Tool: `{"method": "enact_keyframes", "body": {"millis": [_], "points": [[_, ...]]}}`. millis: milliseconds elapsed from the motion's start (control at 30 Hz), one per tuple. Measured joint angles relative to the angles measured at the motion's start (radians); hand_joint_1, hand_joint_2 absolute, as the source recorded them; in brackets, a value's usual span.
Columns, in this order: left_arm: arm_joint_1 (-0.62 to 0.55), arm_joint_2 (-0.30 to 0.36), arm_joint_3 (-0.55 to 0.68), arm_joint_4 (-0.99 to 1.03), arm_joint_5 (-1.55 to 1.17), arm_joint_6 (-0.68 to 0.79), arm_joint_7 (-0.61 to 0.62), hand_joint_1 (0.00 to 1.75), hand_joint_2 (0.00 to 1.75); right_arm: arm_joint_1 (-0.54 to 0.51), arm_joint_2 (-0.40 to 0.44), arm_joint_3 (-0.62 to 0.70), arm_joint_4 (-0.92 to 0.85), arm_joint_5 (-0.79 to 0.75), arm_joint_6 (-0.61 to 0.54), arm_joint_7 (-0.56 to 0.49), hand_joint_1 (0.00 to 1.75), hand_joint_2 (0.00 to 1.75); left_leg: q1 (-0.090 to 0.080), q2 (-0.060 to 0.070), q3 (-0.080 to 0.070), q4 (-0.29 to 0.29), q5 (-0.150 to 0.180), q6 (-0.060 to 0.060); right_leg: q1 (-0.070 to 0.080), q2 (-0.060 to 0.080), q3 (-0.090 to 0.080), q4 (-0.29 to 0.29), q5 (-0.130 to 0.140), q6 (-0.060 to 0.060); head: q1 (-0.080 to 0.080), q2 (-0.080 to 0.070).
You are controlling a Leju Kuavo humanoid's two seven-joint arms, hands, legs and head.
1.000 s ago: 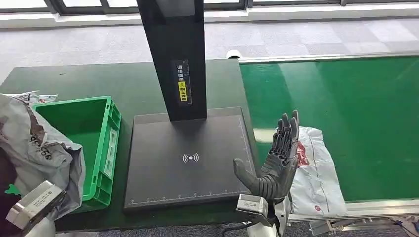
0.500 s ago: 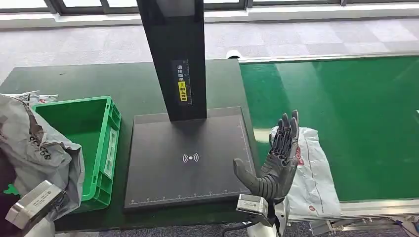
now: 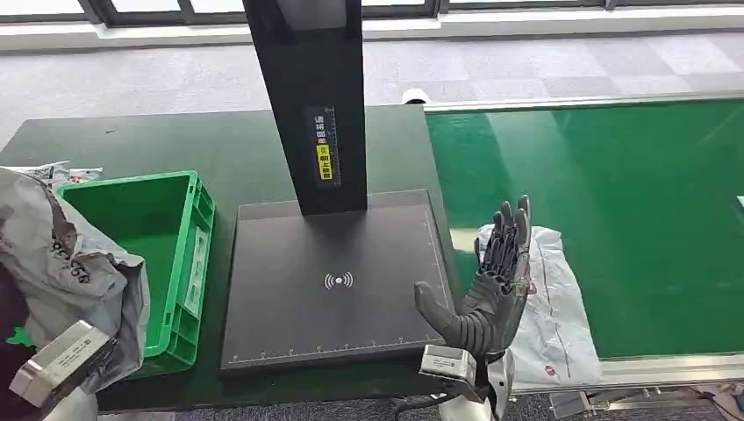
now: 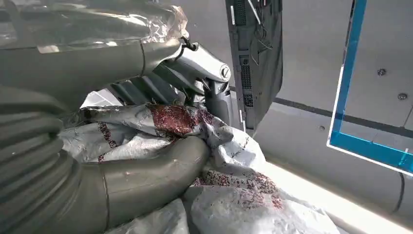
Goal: Moved the parcel from conveyor to table for the left to box.
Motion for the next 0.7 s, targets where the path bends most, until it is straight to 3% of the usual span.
{"method": "enact_keyframes", "body": {"millis": [700], "points": [[0.000,0.000,0.000,0.000,0.000,0.000,0.000,1.75,1.75,0.000,0.000,0.000,0.000,0.000,0.000,0.000,0.00,1.75,0.000,0.000,0.000,0.000,0.000,0.000,0.000,0.000,0.000,0.000,0.000,0.000,0.000,0.000]]}}
